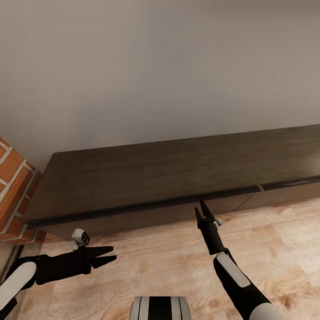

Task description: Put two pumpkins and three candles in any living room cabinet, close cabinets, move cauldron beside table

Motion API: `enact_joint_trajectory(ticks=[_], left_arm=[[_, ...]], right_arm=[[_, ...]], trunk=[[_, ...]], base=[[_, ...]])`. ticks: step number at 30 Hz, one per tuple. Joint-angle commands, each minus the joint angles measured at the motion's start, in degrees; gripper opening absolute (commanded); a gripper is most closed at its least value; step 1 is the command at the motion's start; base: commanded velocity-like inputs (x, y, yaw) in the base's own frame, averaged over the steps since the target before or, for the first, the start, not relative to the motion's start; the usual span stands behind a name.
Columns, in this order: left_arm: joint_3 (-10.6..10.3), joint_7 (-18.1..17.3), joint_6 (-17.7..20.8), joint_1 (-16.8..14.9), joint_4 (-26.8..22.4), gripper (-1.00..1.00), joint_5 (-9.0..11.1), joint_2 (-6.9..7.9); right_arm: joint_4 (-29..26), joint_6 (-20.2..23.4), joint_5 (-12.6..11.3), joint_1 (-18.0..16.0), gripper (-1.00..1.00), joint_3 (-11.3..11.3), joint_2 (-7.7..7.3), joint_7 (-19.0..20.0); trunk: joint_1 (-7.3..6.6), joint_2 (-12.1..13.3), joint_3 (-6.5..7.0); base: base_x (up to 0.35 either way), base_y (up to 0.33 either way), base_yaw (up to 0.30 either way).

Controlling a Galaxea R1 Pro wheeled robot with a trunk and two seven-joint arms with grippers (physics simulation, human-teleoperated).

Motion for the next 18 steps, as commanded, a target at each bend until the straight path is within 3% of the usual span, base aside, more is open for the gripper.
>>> enact_joint_trajectory(ticks=[1,12,18], left_arm=[[-0.1,-0.2,0.2,0.0,0.0,1.0,0.0,0.03],[-0.1,-0.1,0.1,0.0,0.0,1.0,0.0,0.06],[0.0,0.0,0.1,0.0,0.0,1.0,-0.2,0.07]], right_arm=[[0.0,-0.3,-0.6,0.0,1.0,0.4,-0.08,0.2],[1.5,-0.3,-0.6,0.0,1.0,0.3,-0.08,0.2],[1.8,-0.3,-0.6,0.0,1.0,0.3,-0.08,0.2]], trunk=[[0.02,0.0,-0.26],[0.07,-0.1,-0.7],[0.07,-0.1,-0.7]], base=[[0.002,0.0,0.0],[0.0,0.0,0.0],[0.115,0.028,0.0]])
